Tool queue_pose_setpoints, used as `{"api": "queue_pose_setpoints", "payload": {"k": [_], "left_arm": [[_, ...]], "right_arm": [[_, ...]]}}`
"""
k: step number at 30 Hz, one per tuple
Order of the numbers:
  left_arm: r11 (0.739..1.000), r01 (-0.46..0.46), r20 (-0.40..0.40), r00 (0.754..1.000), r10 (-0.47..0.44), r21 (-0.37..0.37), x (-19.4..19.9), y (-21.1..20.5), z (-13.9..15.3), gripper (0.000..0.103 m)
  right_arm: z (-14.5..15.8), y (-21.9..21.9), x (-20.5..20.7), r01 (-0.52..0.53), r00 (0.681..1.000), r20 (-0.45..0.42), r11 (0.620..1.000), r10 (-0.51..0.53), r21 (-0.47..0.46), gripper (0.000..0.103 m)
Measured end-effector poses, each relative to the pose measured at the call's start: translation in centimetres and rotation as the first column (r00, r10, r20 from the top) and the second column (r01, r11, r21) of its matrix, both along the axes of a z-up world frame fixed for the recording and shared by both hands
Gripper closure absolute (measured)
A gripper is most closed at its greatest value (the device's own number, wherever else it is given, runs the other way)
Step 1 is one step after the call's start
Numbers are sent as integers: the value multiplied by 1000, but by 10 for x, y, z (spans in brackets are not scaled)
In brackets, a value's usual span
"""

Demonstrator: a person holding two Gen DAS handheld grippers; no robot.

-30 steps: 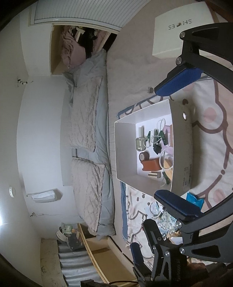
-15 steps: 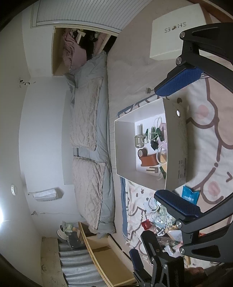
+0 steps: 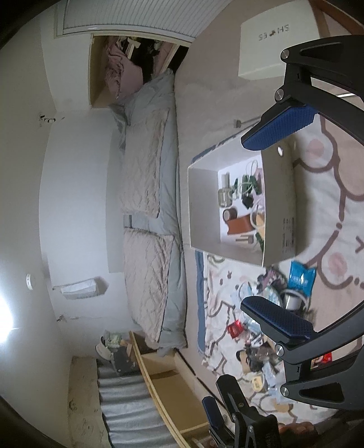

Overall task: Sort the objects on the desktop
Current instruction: 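Raise both open tools out of the shoebox and back away, then move both open tools over the pile toward the wooden stick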

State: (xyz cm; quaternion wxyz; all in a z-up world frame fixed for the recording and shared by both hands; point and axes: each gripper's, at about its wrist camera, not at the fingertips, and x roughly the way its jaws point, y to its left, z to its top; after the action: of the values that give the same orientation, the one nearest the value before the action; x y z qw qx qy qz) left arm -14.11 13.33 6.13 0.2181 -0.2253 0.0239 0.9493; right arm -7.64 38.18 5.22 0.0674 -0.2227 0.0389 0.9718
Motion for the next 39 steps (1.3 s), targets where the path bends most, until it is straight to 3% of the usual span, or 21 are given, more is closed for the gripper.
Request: {"api": "queue_pose_setpoints", "payload": {"k": [19,39], "left_arm": [[982,-180,-50,982,184,62,11,-114,-3,0],[955,-291,-88,951,296,64,18,-165,-20,0]], "right_arm": [[1,-56,3,-83,996,-35,996,81,-31,0],[-5,-95,0,-128,990,-64,991,126,-43,0]]}}
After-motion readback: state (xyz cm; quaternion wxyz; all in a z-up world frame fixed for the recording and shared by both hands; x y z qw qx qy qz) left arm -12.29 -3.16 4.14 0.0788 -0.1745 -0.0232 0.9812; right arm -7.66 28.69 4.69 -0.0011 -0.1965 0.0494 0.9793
